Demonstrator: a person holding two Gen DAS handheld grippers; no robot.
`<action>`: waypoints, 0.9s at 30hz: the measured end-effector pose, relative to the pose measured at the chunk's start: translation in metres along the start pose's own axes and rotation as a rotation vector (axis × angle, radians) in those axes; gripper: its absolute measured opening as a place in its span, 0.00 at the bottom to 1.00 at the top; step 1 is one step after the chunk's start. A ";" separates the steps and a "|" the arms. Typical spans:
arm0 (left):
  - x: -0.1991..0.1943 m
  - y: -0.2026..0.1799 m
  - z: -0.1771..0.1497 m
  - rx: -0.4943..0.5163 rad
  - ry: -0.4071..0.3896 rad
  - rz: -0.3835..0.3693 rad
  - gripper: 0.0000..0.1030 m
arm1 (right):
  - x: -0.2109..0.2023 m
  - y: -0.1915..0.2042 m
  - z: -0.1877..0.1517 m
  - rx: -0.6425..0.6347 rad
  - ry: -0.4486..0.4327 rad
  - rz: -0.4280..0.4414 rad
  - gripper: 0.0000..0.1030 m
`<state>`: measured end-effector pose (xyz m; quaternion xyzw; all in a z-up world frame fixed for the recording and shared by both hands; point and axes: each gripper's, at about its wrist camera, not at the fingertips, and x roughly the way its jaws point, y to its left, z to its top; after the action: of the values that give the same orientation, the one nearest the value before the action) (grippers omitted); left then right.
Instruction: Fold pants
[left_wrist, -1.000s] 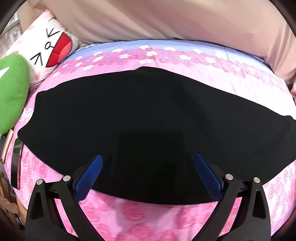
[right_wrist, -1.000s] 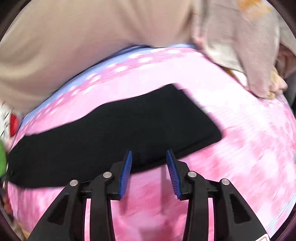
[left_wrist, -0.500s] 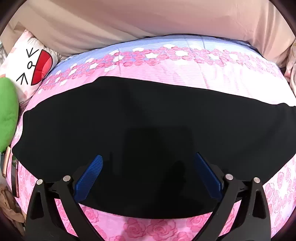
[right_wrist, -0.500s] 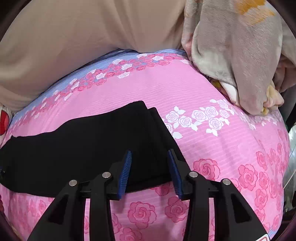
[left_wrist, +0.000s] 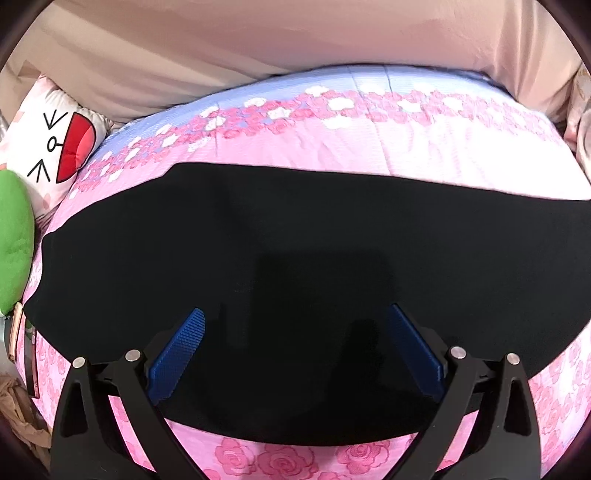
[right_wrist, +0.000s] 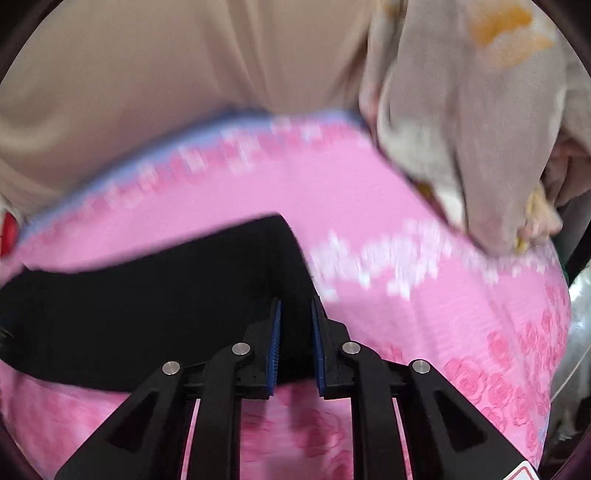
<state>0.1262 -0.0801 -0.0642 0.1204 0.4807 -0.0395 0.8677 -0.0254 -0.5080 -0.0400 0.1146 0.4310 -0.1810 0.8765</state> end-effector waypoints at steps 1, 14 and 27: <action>0.003 -0.002 -0.001 0.007 0.008 0.004 0.94 | 0.004 -0.001 -0.004 0.002 -0.014 -0.002 0.13; 0.002 -0.006 -0.006 0.008 0.008 0.000 0.94 | 0.021 0.041 0.056 -0.071 -0.030 -0.001 0.20; 0.004 -0.021 -0.003 0.038 -0.007 -0.005 0.95 | 0.036 0.013 0.067 0.026 0.002 0.030 0.15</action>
<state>0.1220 -0.0995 -0.0722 0.1358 0.4770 -0.0512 0.8669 0.0477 -0.5281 -0.0278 0.1329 0.4275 -0.1733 0.8772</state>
